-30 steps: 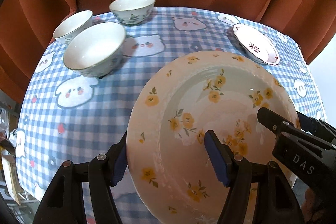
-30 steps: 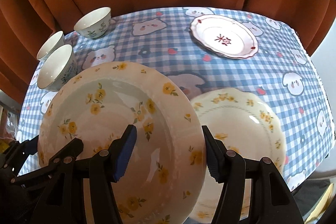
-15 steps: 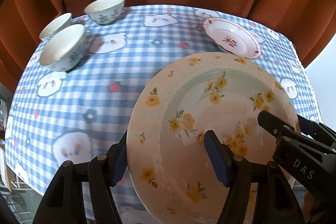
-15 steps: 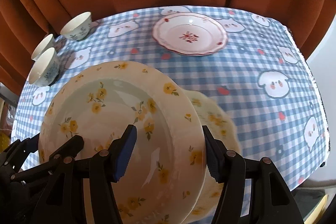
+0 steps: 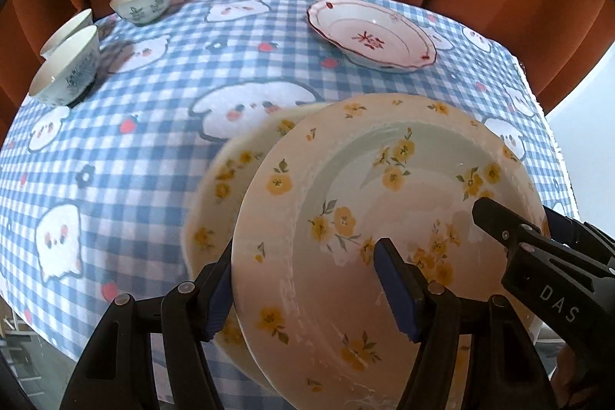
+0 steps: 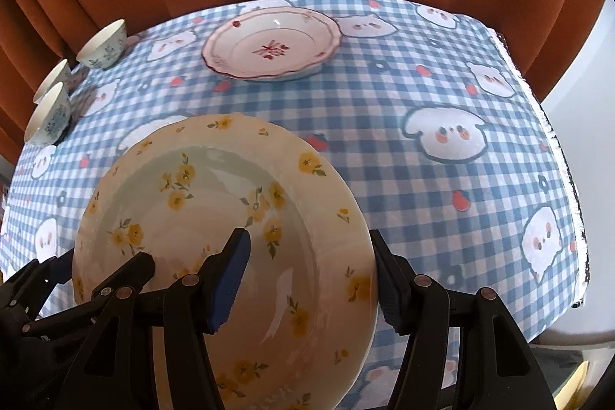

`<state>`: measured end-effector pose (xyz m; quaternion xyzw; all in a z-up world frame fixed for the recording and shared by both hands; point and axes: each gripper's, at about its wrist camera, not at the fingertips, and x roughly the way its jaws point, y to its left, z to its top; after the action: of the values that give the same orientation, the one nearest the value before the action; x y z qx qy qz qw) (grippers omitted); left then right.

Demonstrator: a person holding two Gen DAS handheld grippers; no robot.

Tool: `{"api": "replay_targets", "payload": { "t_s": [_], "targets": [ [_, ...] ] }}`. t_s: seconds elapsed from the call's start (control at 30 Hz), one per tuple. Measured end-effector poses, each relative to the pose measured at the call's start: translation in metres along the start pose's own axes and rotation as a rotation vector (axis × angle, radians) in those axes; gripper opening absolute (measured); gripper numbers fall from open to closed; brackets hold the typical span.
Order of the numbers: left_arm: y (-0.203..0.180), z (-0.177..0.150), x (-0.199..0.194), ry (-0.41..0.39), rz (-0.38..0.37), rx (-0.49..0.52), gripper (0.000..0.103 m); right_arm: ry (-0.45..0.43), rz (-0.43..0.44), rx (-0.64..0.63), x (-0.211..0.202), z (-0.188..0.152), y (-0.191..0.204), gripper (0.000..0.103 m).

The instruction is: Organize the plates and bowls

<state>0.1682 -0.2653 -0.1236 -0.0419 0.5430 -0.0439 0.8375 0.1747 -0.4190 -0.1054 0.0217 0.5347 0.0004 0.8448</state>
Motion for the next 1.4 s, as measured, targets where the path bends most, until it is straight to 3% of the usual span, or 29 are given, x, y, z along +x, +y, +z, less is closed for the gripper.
{"api": "replay_targets", "payload": {
  "t_s": [0.67, 1.4],
  "targets": [
    [-0.001, -0.005, 0.019, 0.017, 0.047, -0.052, 0.071, 0.007, 0.013, -0.043, 0.017, -0.003, -0.006, 0.064],
    [-0.003, -0.001, 0.026, 0.020, 0.118, -0.001, 0.075, 0.011, 0.017, -0.067, 0.020, 0.000, 0.000, 0.064]
  ]
}}
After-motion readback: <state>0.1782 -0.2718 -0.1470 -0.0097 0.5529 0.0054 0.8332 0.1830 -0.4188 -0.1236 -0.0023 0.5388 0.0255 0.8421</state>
